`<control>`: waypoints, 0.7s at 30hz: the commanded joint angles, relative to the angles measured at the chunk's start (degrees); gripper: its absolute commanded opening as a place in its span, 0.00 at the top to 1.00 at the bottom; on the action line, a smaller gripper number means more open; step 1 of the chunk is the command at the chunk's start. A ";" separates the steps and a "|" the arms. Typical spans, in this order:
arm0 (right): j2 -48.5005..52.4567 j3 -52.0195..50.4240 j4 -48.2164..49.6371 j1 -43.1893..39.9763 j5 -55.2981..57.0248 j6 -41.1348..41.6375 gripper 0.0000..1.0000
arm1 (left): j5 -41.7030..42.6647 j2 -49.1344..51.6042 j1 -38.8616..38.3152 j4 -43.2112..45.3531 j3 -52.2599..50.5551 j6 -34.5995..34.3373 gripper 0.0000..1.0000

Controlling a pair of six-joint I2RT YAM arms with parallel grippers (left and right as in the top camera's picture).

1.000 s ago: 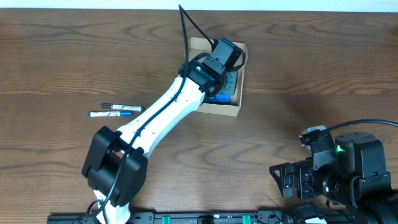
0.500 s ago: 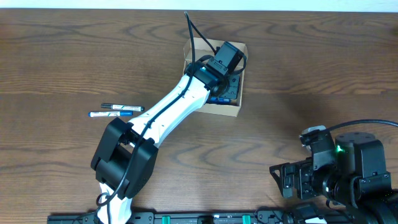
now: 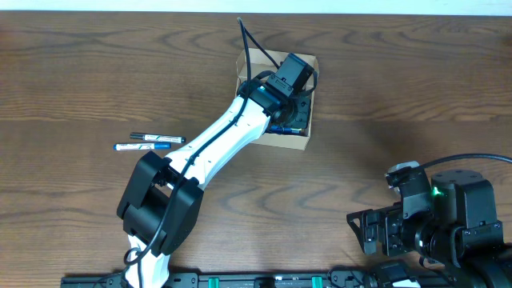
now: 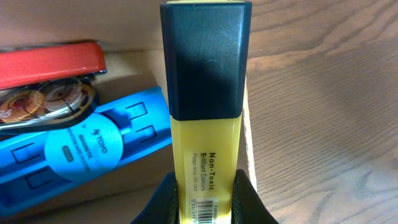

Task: Pack container
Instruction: 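Carry the highlighter into the box's right side and release, then withdraw the left gripper over the two whiteboard markers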

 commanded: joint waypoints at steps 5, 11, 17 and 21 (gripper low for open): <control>0.07 0.68 0.02 -0.46 -0.22 -0.79 0.01 | 0.52 0.72 -0.20 0.24 -0.15 -0.70 0.64; 0.07 0.68 0.02 -0.46 -0.22 -0.79 0.01 | 0.57 0.46 -0.17 0.02 -0.15 -0.87 0.47; 0.07 0.68 0.02 -0.46 -0.22 -0.79 0.01 | 0.44 -3.37 0.50 -1.38 -0.13 -1.09 0.47; 0.07 0.68 0.02 -0.46 -0.22 -0.79 0.01 | -4.87 -10.14 1.88 -5.70 0.13 -1.07 0.48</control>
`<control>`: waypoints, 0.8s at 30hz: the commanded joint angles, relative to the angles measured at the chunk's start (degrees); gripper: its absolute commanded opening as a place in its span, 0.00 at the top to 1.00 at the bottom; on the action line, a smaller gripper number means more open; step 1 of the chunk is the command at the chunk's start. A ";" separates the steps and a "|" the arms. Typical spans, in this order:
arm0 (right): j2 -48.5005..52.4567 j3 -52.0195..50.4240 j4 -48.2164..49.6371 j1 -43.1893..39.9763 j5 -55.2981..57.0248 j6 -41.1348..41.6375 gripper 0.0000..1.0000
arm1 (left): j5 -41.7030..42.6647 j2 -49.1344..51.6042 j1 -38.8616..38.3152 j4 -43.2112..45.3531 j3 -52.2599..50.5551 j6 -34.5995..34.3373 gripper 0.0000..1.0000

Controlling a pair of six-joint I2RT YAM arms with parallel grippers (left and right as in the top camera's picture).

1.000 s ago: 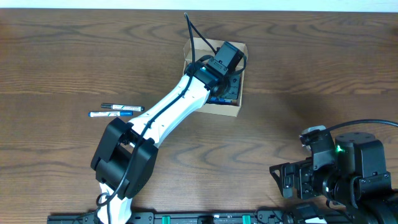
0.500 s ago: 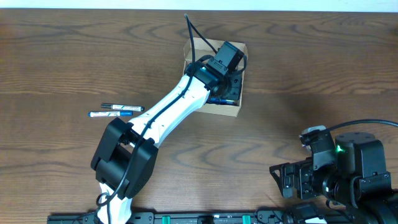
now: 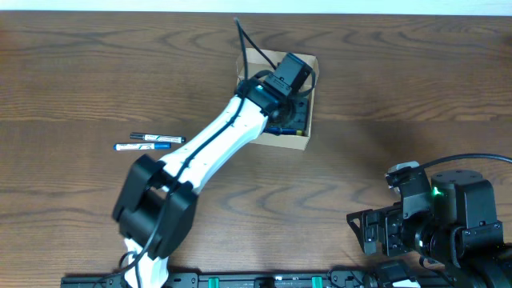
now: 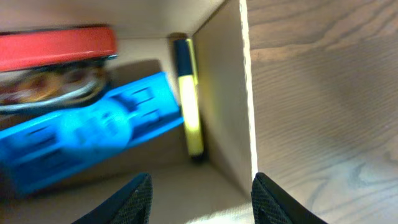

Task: Pack container
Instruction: 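Withdraw the left gripper over the two whiteboard markers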

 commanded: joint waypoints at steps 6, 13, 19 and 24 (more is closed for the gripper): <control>0.07 0.68 0.04 -0.46 -0.22 -0.79 0.01 | -24.90 -20.17 5.57 -16.00 0.13 -9.84 0.45; 0.07 0.68 0.04 -0.46 -0.22 -0.76 0.01 | -24.65 -25.38 20.57 -30.73 0.02 -26.16 0.45; 0.07 0.68 0.04 -0.46 -0.22 -0.76 0.01 | -17.05 -24.74 34.88 -30.36 -6.45 -29.49 0.50; 0.07 0.68 0.04 -0.46 -0.22 -0.79 0.01 | -12.66 -24.74 41.66 -22.03 -16.65 -29.42 0.52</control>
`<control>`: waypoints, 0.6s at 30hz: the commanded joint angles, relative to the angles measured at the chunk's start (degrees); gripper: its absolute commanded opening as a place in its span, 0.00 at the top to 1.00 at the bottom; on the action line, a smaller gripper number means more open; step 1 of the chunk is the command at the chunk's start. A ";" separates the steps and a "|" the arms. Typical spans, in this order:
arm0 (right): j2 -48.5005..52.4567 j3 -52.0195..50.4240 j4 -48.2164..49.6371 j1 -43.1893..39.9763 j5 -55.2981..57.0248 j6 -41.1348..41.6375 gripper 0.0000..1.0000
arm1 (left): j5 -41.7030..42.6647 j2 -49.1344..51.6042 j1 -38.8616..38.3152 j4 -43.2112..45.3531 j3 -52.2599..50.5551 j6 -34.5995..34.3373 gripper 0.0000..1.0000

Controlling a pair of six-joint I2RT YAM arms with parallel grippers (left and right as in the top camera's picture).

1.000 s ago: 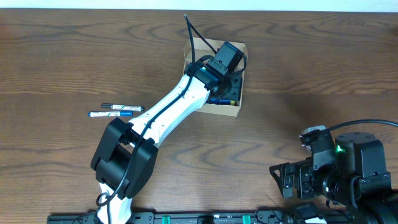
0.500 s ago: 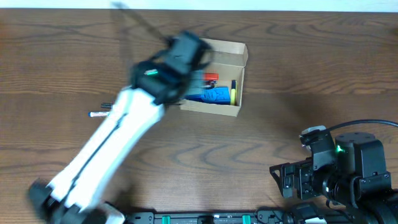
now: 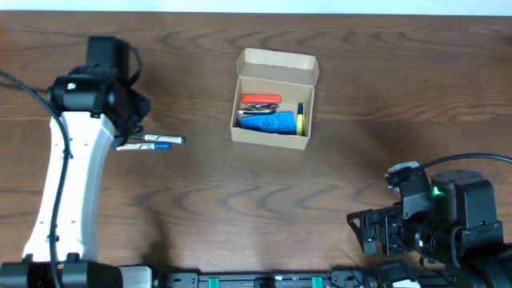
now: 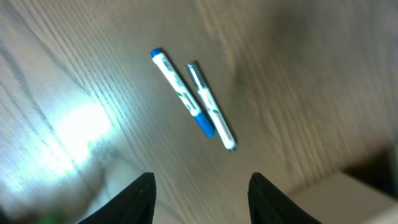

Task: Pack container
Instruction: 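Withdraw the left gripper over the two whiteboard markers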

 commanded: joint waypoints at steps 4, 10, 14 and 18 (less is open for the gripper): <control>0.04 0.68 0.07 -0.46 -0.20 -0.79 0.01 | 3.74 0.72 3.80 11.67 -13.05 -1.99 0.52; 0.04 0.68 0.07 -0.46 -0.20 -0.79 0.01 | 3.58 1.57 3.74 23.15 -20.68 -6.03 0.51; 0.04 0.68 0.07 -0.46 -0.20 -0.79 0.01 | 4.72 4.90 3.67 27.10 -21.86 -7.54 0.51; 0.04 0.68 0.07 -0.46 -0.20 -0.76 0.01 | 8.81 10.12 3.67 31.15 -21.86 -9.07 0.53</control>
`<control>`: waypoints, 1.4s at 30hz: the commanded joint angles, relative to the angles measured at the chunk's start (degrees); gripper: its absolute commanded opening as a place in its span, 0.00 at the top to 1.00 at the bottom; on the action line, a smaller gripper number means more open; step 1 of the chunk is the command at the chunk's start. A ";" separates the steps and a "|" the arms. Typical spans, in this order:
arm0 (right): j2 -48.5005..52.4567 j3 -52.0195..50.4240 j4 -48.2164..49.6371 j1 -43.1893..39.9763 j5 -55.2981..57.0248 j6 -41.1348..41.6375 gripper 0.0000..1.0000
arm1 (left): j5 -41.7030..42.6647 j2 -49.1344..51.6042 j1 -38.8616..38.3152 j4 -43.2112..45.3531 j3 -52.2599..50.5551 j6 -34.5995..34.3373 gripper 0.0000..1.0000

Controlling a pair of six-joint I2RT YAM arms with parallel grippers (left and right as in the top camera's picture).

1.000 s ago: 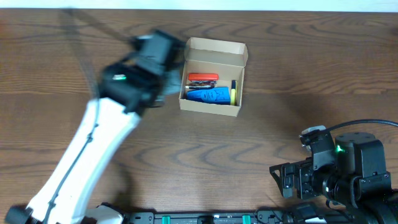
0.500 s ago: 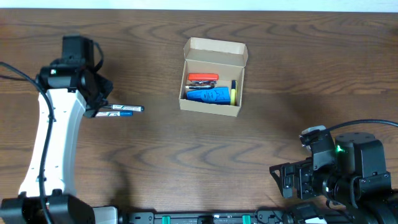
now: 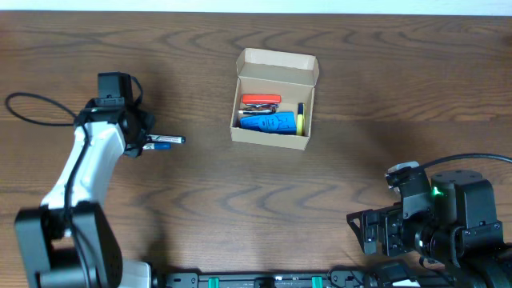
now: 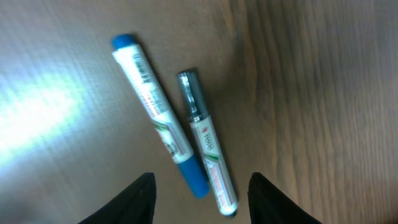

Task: Pack container
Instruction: 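Withdraw the left gripper over the two whiteboard markers, then grasp the blue-capped marker with the left gripper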

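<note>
An open cardboard box point(image 3: 274, 132) stands at the table's back middle. It holds a red item, a blue item point(image 3: 268, 122) and a yellow highlighter point(image 3: 301, 118) along its right wall. Two markers lie side by side on the table at the left: a blue-capped marker point(image 4: 158, 115) and a dark-capped marker point(image 4: 205, 146). My left gripper point(image 4: 200, 208) hangs open just above them, a finger on each side of their near ends. From overhead the left gripper point(image 3: 136, 138) covers most of the markers; only their right ends point(image 3: 166, 140) show. My right arm point(image 3: 424, 224) rests at the front right.
The box's lid flap point(image 3: 280, 60) stands up at its far side. A black cable point(image 3: 32, 104) loops off the left arm at the table's left edge. Bare wooden table point(image 3: 240, 208) lies between the markers, the box and the right arm.
My left gripper, still open, has come down closer to the two markers, which now fill more of the wrist view. The arm's pose has shifted. Box and right arm are unchanged.
My left gripper was shut on the yellow highlighter over the box's right side. Then it was open and the highlighter lay in the box along the right wall. Later the gripper was open high over the two markers at the left, and now it is low over them.
</note>
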 commanded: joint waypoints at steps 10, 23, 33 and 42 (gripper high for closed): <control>0.04 0.66 0.11 -0.46 -0.20 -0.79 0.01 | 4.09 11.41 0.04 6.01 -0.39 -5.35 0.54; 0.04 0.66 0.11 -0.46 -0.20 -0.79 0.01 | 4.11 13.46 0.07 8.35 -0.39 -5.29 0.54; 0.04 0.66 0.11 -0.46 -0.20 -0.79 0.01 | 3.82 13.49 0.07 8.37 -0.42 -5.09 0.56; 0.04 0.66 0.11 -0.46 -0.20 -0.76 0.01 | 2.64 14.95 0.09 8.44 -0.39 -5.11 0.65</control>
